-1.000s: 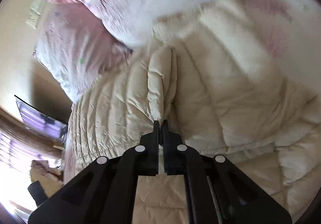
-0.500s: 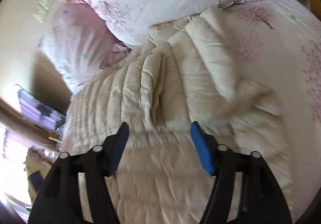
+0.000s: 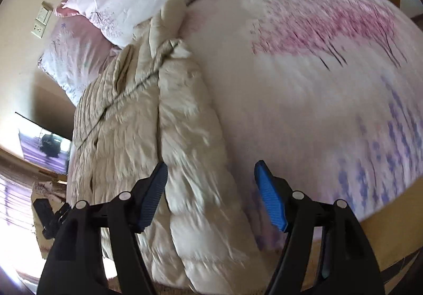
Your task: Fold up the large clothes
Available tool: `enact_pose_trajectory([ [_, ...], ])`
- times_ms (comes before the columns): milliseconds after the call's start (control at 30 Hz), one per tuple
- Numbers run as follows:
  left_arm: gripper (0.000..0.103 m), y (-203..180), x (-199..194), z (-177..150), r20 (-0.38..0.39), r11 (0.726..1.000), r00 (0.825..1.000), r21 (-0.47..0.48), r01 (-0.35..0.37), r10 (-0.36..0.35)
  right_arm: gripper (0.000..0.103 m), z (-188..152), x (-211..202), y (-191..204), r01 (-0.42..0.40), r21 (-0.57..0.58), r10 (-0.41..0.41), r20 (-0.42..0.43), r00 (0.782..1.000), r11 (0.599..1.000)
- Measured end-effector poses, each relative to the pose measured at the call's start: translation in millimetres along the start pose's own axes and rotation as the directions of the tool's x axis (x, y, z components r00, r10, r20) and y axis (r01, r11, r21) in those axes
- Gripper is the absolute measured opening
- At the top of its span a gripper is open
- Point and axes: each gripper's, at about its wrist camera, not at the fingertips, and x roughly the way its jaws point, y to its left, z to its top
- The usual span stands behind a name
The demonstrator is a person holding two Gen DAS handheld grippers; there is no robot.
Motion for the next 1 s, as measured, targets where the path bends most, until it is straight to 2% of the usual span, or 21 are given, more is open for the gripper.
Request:
enact_pose_trajectory([
  [133,0.071,-7,-2,-12,-0.017,0.999,0.999,-0.005,0.043,-0.043,0.061,-19,-1,-9,-0.114,0.002,0.114,-0.065,0.991,0.993],
  [267,0.071,-10,-4,-22,-0.034,0.996,0.996,-0.031,0.083,-0.084,0.061,-32,-5,-6,-0.151,-0.032,0.147,-0.116,0.982,0.988],
  [467,0.070,-17,-11,-40,-0.045,0.994,0.993,-0.029,0.107,-0.108,0.063,-51,-11,-8,-0.209,-0.075,0.192,-0.196,0.962,0.975],
  [600,0.070,-16,-12,-50,-0.057,0.994,0.993,-0.040,0.105,-0.107,0.063,-65,-3,-17,-0.231,-0.064,0.209,-0.248,0.946,0.971],
  [667,0.070,-16,-9,-57,-0.075,0.995,0.993,-0.044,0.088,-0.091,0.063,-70,1,-17,-0.271,-0.058,0.248,-0.258,0.934,0.961],
  [733,0.070,-14,-4,-62,-0.088,0.995,0.992,-0.050,0.083,-0.087,0.055,-72,3,-13,-0.292,-0.063,0.267,-0.261,0.928,0.954],
  [767,0.069,-13,-2,-63,-0.089,0.995,0.992,-0.055,0.084,-0.089,0.042,-74,4,-12,-0.297,-0.071,0.269,-0.264,0.926,0.952],
  [800,0.066,-12,-1,-64,-0.090,0.994,0.992,-0.059,0.087,-0.092,0.029,-76,4,-9,-0.303,-0.076,0.273,-0.269,0.924,0.950],
  [867,0.046,-11,0,-65,-0.088,0.993,0.991,-0.068,0.093,-0.099,0.022,-77,-1,-7,-0.310,-0.093,0.278,-0.256,0.926,0.946],
  [900,0.040,-11,-1,-65,-0.084,0.993,0.991,-0.071,0.099,-0.105,0.019,-77,-6,-5,-0.313,-0.108,0.280,-0.243,0.929,0.944],
  [933,0.026,-12,-4,-65,-0.077,0.992,0.991,-0.069,0.103,-0.109,0.018,-76,-11,-2,-0.318,-0.121,0.285,-0.229,0.931,0.940],
  [1000,0.019,-16,-10,-65,-0.053,0.993,0.993,-0.055,0.104,-0.107,0.015,-74,-24,7,-0.325,-0.155,0.295,-0.188,0.937,0.933],
])
